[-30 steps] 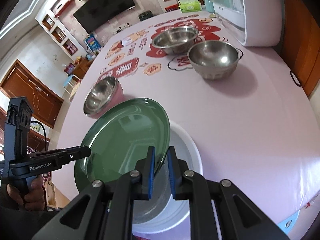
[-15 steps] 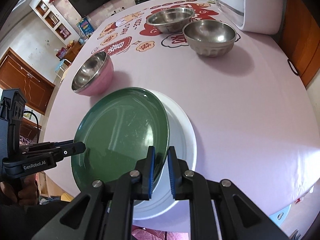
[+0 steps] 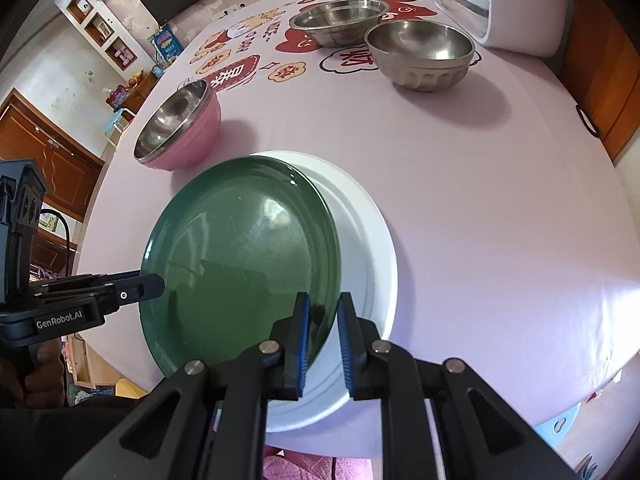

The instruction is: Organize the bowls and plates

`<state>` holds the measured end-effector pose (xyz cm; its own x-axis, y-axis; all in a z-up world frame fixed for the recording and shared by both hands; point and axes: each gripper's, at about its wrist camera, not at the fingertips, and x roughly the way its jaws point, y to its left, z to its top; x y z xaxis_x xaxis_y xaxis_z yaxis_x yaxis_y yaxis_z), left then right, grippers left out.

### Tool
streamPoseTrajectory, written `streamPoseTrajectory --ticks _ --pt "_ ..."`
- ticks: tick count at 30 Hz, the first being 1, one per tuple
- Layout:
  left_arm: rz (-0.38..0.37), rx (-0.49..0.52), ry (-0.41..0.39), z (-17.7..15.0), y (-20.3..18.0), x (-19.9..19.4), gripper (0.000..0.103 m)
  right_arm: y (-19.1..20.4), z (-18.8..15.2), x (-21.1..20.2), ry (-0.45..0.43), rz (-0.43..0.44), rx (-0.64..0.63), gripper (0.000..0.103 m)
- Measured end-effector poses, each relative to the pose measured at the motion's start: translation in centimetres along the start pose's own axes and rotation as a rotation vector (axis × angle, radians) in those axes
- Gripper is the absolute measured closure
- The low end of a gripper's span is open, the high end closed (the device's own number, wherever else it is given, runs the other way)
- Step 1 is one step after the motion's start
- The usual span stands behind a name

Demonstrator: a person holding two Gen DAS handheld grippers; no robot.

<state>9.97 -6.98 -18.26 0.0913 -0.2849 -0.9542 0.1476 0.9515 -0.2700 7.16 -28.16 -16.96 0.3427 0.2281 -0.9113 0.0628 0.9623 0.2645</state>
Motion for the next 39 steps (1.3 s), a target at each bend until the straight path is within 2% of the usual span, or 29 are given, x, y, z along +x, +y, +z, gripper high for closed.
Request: streamPoseTrajectory --ticks 1,6,16,23,29,33,39 --pt "0.001 0.002 0.0 0.1 0.0 0.0 0.079 0.0 -0.1 0.0 0.0 0.0 0.001 0.088" --pt "-0.003 0.011 0.005 0.1 0.1 -0.1 0.077 0.6 0.1 0.1 0.004 0.004 -0.012 0.073" --pt "-0.034 0.048 0.015 0.5 0.3 -0.4 0.076 1.4 0.2 0.2 0.007 -0.03 0.015 0.065" --pt "-0.084 0.115 0.017 0.6 0.6 -1.2 0.074 2.6 -0.5 -0.1 -0.009 -0.064 0.062 0.053" --pt "-0.115 0.177 0.01 0.1 1.2 -2.5 0.074 3.6 -2.0 -0.9 -0.045 -0.121 0.13 0.048" --pt "-0.123 0.205 0.002 -0.4 1.7 -3.5 0.074 4.5 -3.2 -1.9 -0.102 -0.144 0.178 0.045" --pt "-0.13 0.227 -0.018 -1.2 2.5 -5.1 0.071 6.5 -4.8 -3.4 -0.17 -0.161 0.189 0.043"
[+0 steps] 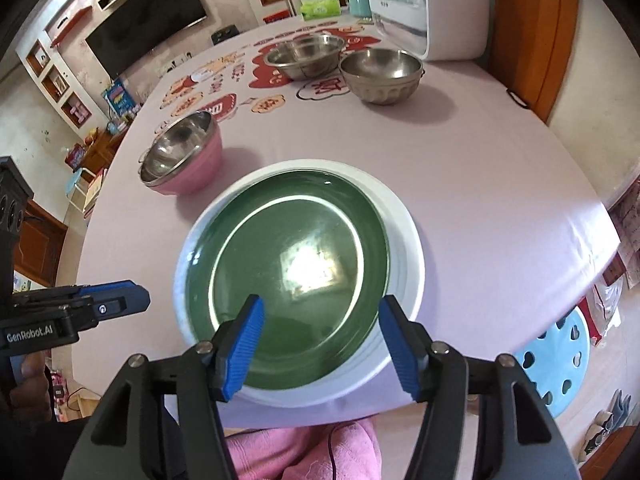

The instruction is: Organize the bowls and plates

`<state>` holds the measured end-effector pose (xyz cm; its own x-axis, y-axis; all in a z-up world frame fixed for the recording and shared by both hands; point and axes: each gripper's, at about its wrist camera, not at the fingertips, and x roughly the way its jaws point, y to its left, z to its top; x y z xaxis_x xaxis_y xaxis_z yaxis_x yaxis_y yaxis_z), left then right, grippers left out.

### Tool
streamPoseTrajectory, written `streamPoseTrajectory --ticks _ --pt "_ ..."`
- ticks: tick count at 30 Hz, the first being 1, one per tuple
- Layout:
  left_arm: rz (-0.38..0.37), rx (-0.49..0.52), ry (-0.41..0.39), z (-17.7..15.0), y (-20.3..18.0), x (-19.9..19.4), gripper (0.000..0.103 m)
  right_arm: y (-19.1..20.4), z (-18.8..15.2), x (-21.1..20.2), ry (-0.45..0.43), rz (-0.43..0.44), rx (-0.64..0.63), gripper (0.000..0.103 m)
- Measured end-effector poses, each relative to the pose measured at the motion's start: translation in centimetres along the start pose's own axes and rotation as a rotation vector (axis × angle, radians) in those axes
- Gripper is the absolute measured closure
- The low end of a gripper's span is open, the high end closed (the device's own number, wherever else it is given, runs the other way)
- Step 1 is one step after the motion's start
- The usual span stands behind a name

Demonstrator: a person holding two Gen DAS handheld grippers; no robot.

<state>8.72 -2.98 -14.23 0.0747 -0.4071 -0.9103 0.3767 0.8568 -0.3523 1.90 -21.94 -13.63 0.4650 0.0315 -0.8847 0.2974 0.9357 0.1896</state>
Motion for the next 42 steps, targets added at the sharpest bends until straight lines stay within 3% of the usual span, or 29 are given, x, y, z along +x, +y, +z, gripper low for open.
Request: streamPoseTrajectory --ticks 8,16,24,34,42 --pt "-0.006 0.014 -0.048 -0.5 -0.3 -1.6 0.058 1.2 -1.0 -2.0 -0.06 -0.017 -0.002 0.043" --pt "-0.002 0.012 -0.098 -0.1 -0.8 -3.3 0.057 1.3 0.3 -4.0 -0.114 -0.018 -0.012 0.043" --pt "0.04 0.01 -0.168 1.6 -2.5 -4.6 0.04 0.4 3.8 -5.4 -0.159 0.024 -0.049 0.038" --pt "0.099 -0.09 -0.26 4.5 -5.8 -4.7 0.034 -2.0 9.3 -5.4 -0.17 0.117 -0.182 0.035" --pt "0.132 -0.173 -0.289 6.8 -9.1 -3.5 0.029 -4.8 13.4 -4.9 -0.157 0.172 -0.288 0.029"
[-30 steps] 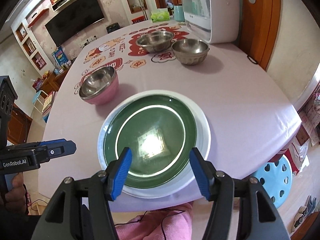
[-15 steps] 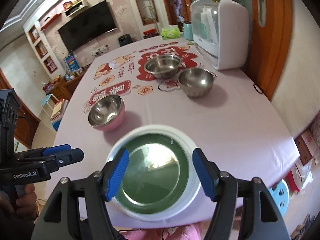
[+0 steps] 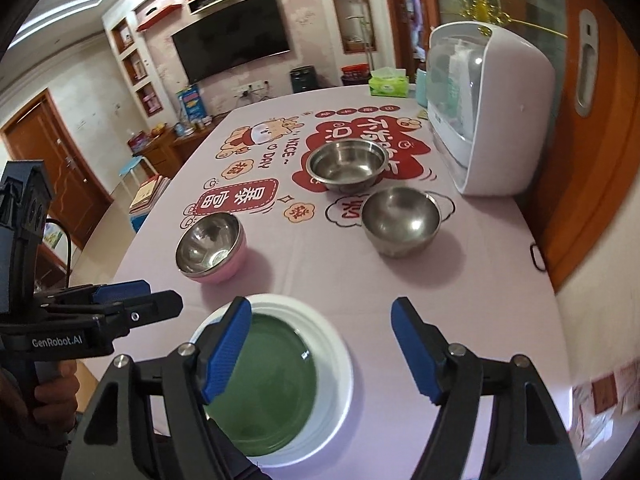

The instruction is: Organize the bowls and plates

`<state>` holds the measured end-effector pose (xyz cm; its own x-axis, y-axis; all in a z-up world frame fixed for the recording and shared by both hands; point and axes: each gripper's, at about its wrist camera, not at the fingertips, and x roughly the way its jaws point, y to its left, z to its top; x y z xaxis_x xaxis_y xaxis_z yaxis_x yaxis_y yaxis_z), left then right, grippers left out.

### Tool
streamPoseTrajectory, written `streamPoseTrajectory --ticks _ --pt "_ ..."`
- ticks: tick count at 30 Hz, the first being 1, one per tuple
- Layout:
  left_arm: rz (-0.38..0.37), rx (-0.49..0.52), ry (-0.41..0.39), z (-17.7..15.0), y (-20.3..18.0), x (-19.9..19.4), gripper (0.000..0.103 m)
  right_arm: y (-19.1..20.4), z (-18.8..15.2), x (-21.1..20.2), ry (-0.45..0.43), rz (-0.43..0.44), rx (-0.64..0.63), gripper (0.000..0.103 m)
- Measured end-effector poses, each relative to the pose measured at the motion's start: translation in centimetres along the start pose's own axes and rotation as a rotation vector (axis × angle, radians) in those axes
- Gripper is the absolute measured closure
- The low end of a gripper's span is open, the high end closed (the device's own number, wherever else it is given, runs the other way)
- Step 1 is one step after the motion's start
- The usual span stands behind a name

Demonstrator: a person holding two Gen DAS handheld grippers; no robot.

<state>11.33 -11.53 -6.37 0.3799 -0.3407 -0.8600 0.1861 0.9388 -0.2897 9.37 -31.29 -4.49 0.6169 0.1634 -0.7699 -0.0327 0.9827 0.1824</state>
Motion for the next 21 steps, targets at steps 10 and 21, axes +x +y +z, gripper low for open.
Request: streamPoseTrajectory --ticks 10,21 --pt "0.088 -0.094 -0.035 2.9 -2.8 1.6 0.023 -4.7 4.8 2.0 0.016 0.07 -0.048 0.024" --pt "0.156 -0.176 -0.056 8.7 -3.9 3.6 0.022 -8.1 10.8 4.6 0.012 0.1 -0.068 0.024"
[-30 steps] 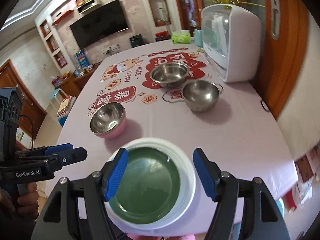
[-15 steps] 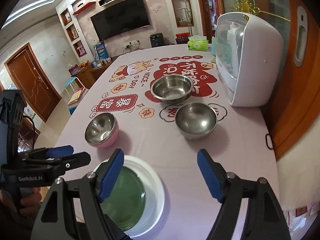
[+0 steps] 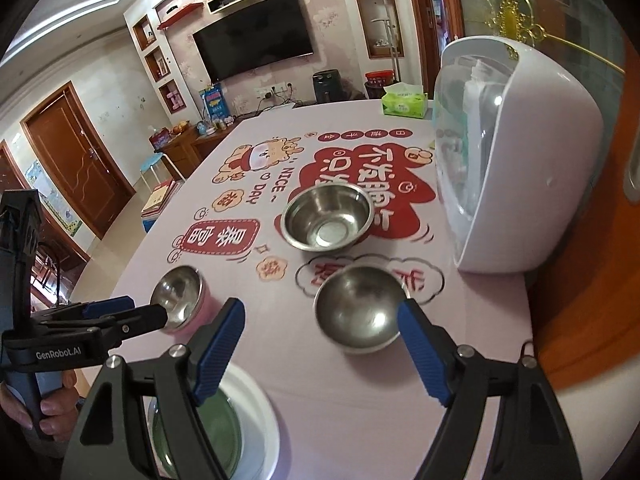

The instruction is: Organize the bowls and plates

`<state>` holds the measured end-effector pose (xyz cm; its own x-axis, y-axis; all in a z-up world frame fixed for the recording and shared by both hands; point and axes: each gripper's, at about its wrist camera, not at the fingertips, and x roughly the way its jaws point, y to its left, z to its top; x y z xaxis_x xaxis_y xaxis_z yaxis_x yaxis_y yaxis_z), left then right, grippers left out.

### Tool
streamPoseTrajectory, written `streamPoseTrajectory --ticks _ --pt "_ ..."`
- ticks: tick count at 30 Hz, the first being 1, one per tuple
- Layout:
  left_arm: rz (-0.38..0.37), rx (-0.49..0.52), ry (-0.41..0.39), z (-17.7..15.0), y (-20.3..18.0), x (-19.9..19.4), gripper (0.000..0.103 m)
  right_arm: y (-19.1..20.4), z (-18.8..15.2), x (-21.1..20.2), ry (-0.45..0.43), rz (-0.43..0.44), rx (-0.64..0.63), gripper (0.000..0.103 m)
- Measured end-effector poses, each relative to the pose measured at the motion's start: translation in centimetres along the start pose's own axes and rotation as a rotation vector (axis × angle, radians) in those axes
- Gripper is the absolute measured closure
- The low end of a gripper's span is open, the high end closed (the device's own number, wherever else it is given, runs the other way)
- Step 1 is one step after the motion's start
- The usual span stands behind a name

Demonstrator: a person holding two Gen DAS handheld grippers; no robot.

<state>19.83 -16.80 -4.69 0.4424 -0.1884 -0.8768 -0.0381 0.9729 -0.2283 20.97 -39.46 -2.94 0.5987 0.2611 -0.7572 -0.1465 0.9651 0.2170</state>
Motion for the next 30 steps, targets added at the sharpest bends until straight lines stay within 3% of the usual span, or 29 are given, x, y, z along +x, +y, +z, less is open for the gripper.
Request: streamPoseTrajectory --ticks 14,21,30 --pt "0.09 -0.082 0.03 7.2 -2.0 4.7 0.022 -3.6 8.0 6.5 0.019 0.022 -0.027 0.023" --pt "0.125 -0.106 0.046 9.9 -2.6 7.8 0.022 -4.5 8.5 11.9 0.109 0.07 -0.008 0.023" --pt "0.128 -0.137 0.073 11.2 -2.1 13.7 0.022 -5.5 7.3 17.4 0.161 0.106 0.036 0.023"
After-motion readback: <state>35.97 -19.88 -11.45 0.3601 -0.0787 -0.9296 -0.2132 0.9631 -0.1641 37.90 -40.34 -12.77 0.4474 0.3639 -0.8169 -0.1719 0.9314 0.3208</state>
